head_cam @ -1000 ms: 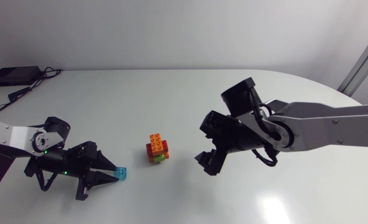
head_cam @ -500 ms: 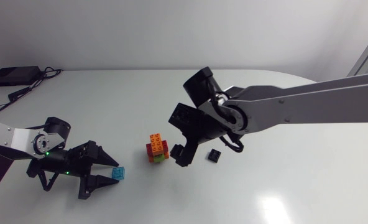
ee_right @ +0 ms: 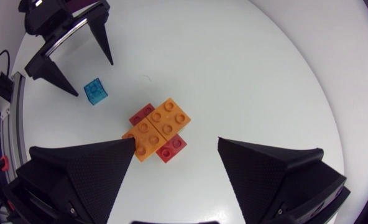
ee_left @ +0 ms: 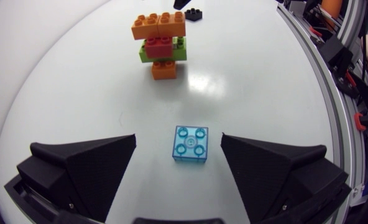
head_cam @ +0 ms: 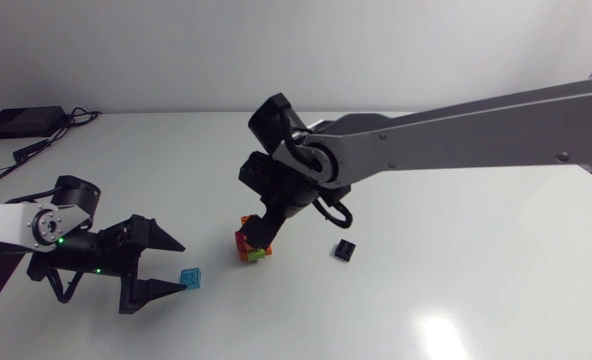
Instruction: Separate the duplo bricks
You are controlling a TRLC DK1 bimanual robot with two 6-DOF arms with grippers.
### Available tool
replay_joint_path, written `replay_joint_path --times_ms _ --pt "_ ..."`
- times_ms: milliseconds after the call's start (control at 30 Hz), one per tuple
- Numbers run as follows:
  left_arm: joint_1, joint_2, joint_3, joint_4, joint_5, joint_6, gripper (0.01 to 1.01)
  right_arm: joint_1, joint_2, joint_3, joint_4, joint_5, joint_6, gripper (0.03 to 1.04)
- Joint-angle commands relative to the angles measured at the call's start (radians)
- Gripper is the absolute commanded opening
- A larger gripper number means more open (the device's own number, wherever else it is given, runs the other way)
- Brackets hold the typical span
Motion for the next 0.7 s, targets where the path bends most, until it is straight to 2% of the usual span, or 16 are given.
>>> replay_joint_path --times_ms 0,300,567,667 --pt "0.008 -0.064 -0.018 -0.019 -0.001 -0.027 0.979 0.013 0.053 0.076 -0.052 0.01 0.071 0.93" --pt "0.01 -0.162 -0.025 -0.027 0.001 -0.084 0.979 0.051 0.202 0.289 -0.258 0.013 0.196 0.9" --pt "0.016 -0.173 -0.03 -0.027 0.002 -0.084 0.979 0.065 0.226 0.306 -0.308 0.053 0.215 0.9" --pt "0.016 -0.179 -0.027 -0.027 0.002 -0.085 0.977 0.065 0.22 0.295 -0.312 0.067 0.213 0.81"
